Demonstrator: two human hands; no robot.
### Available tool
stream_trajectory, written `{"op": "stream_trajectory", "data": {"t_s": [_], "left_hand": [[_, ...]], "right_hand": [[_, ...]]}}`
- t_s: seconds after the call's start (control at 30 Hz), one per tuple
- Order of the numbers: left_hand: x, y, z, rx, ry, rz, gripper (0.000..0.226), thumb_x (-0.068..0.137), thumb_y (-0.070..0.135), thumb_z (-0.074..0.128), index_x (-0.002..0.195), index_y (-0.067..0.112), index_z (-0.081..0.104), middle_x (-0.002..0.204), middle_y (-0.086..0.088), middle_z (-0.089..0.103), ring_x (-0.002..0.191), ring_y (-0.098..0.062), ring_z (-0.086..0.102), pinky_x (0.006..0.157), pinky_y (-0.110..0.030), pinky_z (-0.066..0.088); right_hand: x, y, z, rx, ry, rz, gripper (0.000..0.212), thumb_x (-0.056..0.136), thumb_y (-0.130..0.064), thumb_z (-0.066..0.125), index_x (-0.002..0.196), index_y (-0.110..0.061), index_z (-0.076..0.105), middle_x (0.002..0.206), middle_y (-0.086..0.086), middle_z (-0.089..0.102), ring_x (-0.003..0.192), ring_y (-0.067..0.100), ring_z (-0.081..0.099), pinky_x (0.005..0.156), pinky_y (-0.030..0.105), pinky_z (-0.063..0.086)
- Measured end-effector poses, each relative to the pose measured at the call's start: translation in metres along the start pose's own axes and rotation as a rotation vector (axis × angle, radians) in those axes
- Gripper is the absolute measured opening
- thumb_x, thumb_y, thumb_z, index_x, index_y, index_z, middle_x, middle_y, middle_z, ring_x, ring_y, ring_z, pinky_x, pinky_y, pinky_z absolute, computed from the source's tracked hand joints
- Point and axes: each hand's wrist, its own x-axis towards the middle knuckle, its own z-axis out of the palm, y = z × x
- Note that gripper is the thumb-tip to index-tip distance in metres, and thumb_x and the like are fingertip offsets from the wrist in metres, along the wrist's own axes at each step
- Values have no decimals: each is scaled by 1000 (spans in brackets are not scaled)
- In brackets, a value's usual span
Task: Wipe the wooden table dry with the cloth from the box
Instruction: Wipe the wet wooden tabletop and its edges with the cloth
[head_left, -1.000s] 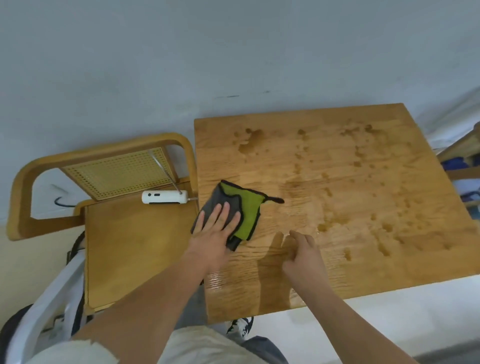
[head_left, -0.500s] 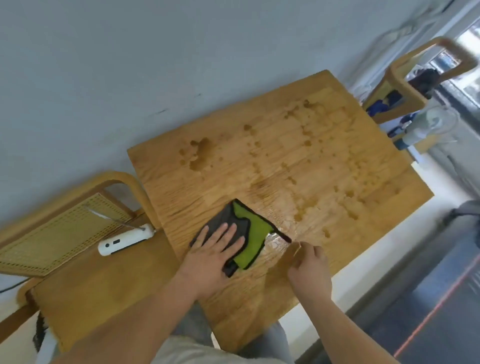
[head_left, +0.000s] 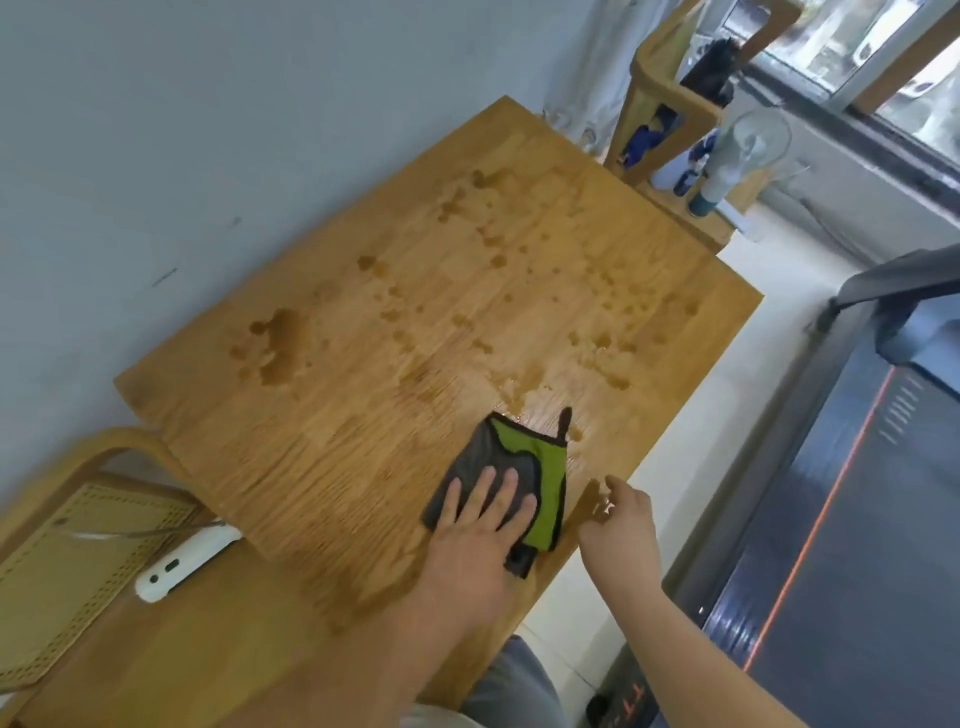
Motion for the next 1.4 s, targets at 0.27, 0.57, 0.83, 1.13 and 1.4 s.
{"op": "stream_trajectory", "data": {"t_s": [0.27,0.57,0.83,1.13,1.4], "left_hand": [[-29,-35,-68,-1203,-54,-245,29,104,50,52,129,42,60,128,17,65,116,-3,58,94,-23,42],[-72,-139,-95,-1650,242,-615,30,100,50,61,125,32,59,136,6,64,120,-20,62,110,-44,47],[-113,-200,-126,-1549,400,-456,10,107,43,50,99,43,55,104,25,57,90,4,54,73,-20,42],[-99,-194,-73,-438,162,-212,80,100,38,50,165,36,1,173,0,-3,159,-24,-3,129,-46,2],[-113,-284,-83,-101,169,-596,92,94,28,63,165,12,6,171,-17,-12,158,-36,-12,129,-50,-1]], "right_hand": [[-1,-39,1,134,-64,-172,28,96,-13,49,95,-21,76,96,-8,67,93,13,59,79,33,50],[-39,-131,72,64,-116,-447,54,104,-31,50,155,-19,37,155,-3,38,143,16,37,116,36,36],[-61,-170,137,-135,-204,-593,48,102,-24,51,149,-16,45,150,1,42,137,20,43,112,32,37],[-60,-208,149,133,-49,-383,51,109,-21,37,159,-12,30,164,9,27,151,24,25,117,31,23],[-56,-209,191,-663,-346,-873,71,104,-54,42,164,-36,7,172,0,-11,157,25,-16,128,49,7]]}}
